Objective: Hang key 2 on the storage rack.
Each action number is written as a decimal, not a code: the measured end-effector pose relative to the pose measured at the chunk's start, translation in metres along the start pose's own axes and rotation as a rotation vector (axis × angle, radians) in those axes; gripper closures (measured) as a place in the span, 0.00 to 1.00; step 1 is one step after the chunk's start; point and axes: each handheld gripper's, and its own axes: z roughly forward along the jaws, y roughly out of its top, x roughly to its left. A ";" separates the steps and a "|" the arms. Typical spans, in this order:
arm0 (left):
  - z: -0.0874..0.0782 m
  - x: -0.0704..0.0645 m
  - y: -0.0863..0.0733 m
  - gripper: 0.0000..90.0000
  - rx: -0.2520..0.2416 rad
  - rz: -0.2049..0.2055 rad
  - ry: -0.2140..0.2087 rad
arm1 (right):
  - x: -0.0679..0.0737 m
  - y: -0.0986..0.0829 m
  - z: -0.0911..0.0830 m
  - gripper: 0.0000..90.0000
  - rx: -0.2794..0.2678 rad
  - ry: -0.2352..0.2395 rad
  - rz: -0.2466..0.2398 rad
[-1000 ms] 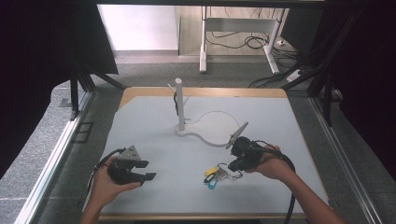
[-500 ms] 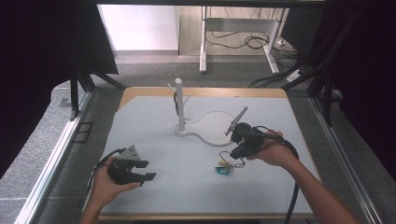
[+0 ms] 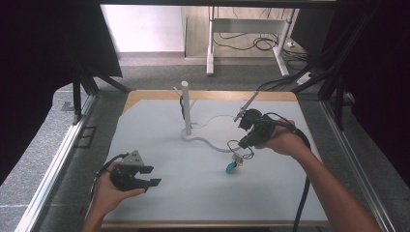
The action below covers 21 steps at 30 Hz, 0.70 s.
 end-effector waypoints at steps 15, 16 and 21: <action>-0.003 0.000 0.000 0.49 -0.014 -0.003 -0.006 | -0.019 0.026 -0.011 0.98 0.022 -0.041 0.022; -0.003 0.001 -0.001 0.49 -0.016 -0.002 -0.008 | -0.021 0.027 -0.011 0.98 0.020 -0.039 0.024; -0.004 0.001 -0.001 0.49 -0.018 -0.004 -0.007 | -0.028 0.036 -0.012 0.98 0.029 -0.043 0.040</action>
